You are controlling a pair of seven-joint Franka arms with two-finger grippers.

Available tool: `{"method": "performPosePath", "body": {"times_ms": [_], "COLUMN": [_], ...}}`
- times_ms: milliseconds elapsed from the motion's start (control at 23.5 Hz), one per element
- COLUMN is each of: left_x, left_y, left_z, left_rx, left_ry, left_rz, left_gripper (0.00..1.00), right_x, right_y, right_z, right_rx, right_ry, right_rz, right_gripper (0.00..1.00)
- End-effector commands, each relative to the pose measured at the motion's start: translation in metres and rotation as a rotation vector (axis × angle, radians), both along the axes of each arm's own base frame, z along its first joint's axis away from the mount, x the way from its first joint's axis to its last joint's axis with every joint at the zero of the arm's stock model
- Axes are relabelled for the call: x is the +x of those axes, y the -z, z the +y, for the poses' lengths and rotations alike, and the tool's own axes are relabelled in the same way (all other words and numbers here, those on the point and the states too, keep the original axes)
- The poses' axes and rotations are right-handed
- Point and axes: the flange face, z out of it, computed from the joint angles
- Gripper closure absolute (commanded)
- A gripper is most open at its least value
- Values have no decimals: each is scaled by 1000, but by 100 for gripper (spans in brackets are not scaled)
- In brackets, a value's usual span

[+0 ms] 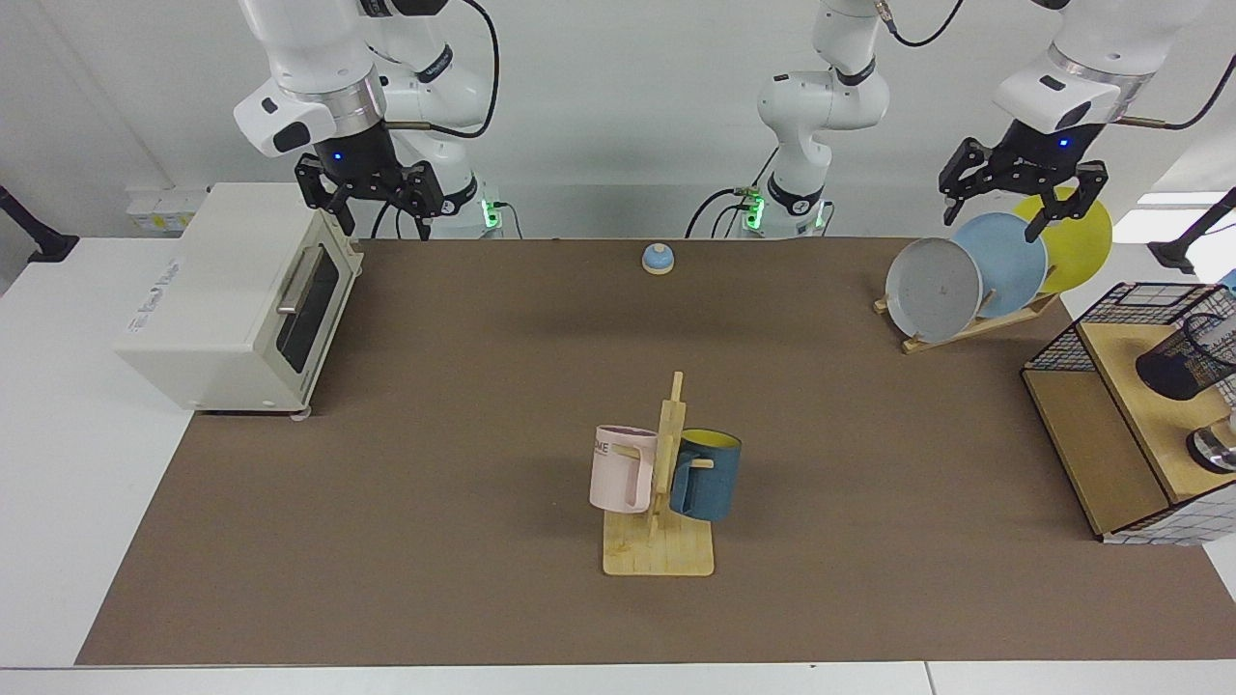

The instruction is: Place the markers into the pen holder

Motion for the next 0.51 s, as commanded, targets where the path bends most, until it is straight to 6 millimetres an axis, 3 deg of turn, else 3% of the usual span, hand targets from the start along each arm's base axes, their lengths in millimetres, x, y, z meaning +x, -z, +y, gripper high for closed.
{"method": "performPosePath", "body": {"times_ms": [0, 469], "left_x": [5, 10], "left_y": [5, 10], "left_z": [-4, -7], "left_rx": [-24, -38], "left_ry": [-23, -44], "left_rz": [-8, 2], "left_gripper": [0, 1], "right_x": [-5, -5], "right_y": [0, 0], "right_z": [-4, -5], "right_rx": [-2, -2], "right_ry": [-15, -14], "right_rz": [2, 2], "right_gripper": [0, 0]}}
